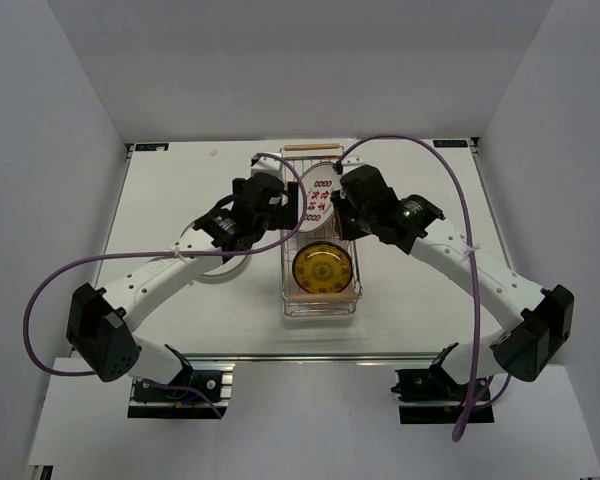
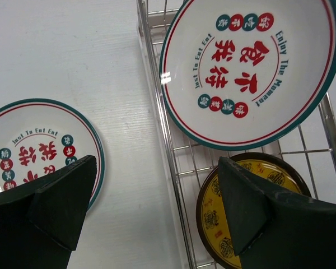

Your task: Unload the plates from the dish rack

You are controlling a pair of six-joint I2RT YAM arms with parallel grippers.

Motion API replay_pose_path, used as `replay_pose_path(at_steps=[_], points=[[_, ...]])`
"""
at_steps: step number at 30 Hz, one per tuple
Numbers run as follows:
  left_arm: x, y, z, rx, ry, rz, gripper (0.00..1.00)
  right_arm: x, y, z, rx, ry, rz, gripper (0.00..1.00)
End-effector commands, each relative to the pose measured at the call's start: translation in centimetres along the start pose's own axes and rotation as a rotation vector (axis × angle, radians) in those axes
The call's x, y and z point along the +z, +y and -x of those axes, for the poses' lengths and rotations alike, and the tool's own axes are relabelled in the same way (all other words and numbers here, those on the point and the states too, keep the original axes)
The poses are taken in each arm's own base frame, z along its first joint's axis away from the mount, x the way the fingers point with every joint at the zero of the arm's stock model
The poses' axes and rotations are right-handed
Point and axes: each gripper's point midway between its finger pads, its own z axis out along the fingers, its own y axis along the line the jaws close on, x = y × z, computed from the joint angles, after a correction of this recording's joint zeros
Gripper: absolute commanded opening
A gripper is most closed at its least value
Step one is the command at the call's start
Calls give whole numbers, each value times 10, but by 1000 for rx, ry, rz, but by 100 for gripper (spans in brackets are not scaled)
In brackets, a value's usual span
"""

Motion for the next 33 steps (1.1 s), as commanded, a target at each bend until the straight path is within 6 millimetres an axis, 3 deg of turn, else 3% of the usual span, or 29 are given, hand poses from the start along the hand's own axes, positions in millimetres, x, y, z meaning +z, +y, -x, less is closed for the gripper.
replay_pose_path(at_steps=[1, 5, 8, 9, 11, 12, 21, 33], points=[[-17, 11, 8, -28, -33, 9, 98, 7, 28, 5, -149, -24, 190, 32], [-31, 21, 3, -56, -53, 12, 98, 26, 27, -6, -349, 32, 221, 49], [-34, 37, -13, -63, -39, 52, 98, 37, 19, 1, -512, 45, 199, 71], [-36, 39, -14, -73, -42, 61, 98, 43, 22, -5, -550, 68, 235, 74], [-39, 51, -18, -77, -45, 109, 98, 47, 24, -9, -609, 71, 256, 89], [-43, 55, -19, -92, -47, 127, 98, 51, 31, -14, -634, 79, 313, 89], [-59, 82, -21, -112, -77, 226, 98, 95, 19, -44, -677, 283, 293, 89], [-64, 90, -27, -137, -78, 255, 98, 108, -1, -73, -616, 392, 263, 88]])
